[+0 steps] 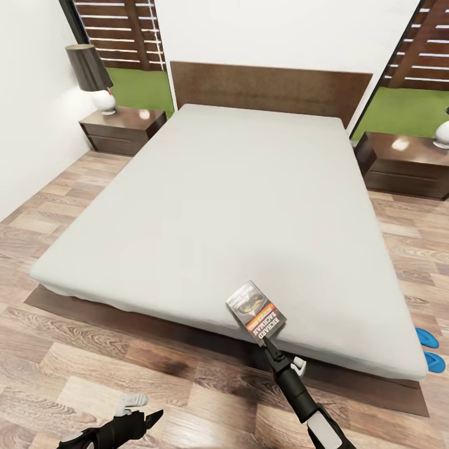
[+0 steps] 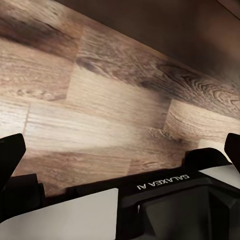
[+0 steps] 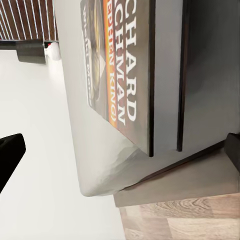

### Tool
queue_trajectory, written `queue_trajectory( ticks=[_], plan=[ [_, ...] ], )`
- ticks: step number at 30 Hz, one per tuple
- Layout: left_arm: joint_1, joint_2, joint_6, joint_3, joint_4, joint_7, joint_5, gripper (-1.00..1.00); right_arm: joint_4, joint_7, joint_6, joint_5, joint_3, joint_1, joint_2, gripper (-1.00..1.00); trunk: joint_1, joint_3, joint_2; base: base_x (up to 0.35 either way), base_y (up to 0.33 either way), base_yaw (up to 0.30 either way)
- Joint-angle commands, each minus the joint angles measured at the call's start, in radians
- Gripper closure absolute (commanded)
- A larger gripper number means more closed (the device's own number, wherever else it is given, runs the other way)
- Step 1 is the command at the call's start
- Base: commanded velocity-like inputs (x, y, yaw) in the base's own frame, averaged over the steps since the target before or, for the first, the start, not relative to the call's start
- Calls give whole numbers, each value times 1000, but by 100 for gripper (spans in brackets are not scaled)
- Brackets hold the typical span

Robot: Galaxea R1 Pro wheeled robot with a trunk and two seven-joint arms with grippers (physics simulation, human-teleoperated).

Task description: In the bedroom, move the book from the bed onto either nightstand, and place the two sandals side by side next to the bed.

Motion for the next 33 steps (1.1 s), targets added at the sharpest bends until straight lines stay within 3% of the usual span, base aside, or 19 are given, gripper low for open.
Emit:
queue_trajectory(
  ticks=[1,15,22,33],
  plan=[
    [0,0,10,0,-1,-3,10,-100,1,4,10,-6,-2,0,0,-100,0,-1,0,0,0,0],
    [0,0,10,0,-1,-3,10,-100,1,4,11,-6,-2,0,0,-100,0,-1,0,0,0,0],
    [0,0,10,-1,-1,-3,10,-100,1,4,11,-6,-2,0,0,-100,27,-22,-49,0,0,0],
    [0,0,10,0,-1,-2,10,-100,2,4,11,-6,-2,0,0,-100,27,-22,-49,5,0,0]
  ],
)
